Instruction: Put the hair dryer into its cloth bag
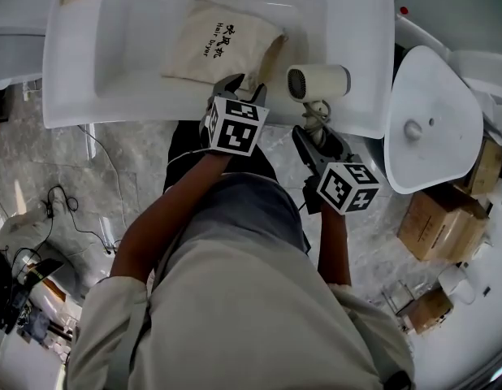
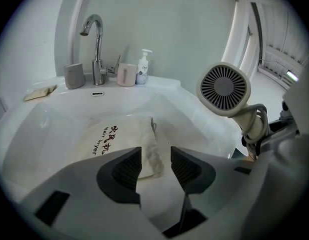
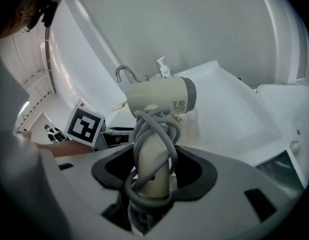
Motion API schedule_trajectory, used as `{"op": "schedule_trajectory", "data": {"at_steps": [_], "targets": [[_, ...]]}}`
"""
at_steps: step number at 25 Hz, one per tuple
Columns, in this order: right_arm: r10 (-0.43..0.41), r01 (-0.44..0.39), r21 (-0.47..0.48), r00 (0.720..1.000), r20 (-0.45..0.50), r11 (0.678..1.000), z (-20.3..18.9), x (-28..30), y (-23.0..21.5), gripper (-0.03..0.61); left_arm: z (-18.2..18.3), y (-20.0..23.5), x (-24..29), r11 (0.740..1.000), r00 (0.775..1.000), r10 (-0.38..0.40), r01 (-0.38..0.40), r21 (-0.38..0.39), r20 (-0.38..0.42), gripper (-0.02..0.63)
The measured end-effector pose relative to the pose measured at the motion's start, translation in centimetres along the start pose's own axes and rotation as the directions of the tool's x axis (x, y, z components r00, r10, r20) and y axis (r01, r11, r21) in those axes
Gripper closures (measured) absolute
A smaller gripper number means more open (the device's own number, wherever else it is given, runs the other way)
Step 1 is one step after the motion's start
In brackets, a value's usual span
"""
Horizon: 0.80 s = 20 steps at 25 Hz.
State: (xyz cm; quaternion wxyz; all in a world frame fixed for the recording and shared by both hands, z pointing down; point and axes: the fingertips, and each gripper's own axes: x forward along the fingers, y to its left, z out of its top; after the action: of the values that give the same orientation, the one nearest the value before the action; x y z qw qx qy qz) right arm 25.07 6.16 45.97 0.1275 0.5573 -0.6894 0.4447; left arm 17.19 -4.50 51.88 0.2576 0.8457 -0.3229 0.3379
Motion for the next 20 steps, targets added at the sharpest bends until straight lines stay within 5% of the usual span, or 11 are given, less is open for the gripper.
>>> {"op": "schedule_trajectory", "data": {"at_steps": [20], "targets": [[-0.002, 0.001, -0.017, 0.995, -0.096, 1.0, 1.0, 1.9, -0.5, 0.342, -0.2, 1.2, 2.3, 0.995, 0.989, -0.03, 0.045, 0.093, -0.147, 0.469]]}}
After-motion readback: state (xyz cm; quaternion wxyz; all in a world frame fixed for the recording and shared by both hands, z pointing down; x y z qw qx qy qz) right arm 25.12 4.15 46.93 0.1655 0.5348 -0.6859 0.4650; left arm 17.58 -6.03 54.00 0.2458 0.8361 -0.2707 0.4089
